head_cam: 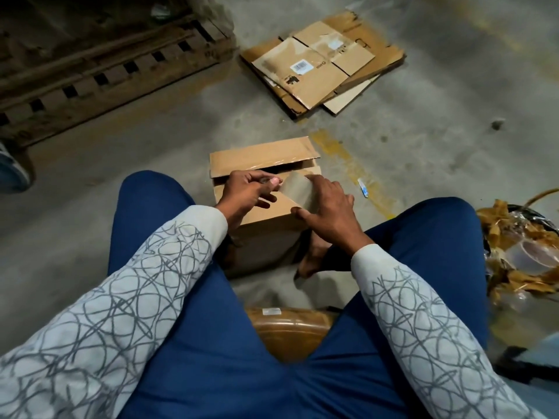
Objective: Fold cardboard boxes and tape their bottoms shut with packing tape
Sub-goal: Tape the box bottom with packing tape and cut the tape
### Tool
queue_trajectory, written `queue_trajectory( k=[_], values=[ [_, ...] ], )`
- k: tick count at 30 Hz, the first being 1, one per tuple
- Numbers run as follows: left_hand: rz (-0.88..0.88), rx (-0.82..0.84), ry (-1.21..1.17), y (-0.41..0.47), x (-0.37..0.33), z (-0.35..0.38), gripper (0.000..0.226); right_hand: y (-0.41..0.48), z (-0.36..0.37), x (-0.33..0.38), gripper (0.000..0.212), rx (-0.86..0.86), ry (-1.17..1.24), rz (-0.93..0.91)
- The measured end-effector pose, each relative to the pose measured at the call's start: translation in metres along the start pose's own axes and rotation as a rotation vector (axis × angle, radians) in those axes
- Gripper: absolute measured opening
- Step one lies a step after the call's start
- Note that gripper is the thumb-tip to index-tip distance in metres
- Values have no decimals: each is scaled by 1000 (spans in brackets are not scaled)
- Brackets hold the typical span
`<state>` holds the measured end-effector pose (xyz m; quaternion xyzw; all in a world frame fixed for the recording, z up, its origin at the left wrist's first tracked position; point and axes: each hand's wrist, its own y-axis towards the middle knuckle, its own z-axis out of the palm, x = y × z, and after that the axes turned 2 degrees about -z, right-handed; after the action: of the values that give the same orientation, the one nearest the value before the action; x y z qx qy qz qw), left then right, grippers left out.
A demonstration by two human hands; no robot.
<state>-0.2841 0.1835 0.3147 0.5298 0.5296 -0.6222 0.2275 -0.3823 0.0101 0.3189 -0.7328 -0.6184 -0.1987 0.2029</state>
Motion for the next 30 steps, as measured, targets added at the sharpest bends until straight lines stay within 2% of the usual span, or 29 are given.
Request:
queue_trajectory(
  k=[5, 13, 22, 30],
  values=[
    [-36, 5, 14, -1, 6, -4, 20, 6, 6, 6, 84, -79, 158, -25],
    [-51, 43, 69, -2, 18, -18, 23, 6, 14, -4, 72, 100, 119, -115],
    [9, -17, 17, 9, 18, -10, 36, 12, 16, -6, 74, 61, 76, -94],
    [-11, -31, 48, 12, 18, -2, 34, 13, 22, -18, 69, 2, 51, -36]
  ],
)
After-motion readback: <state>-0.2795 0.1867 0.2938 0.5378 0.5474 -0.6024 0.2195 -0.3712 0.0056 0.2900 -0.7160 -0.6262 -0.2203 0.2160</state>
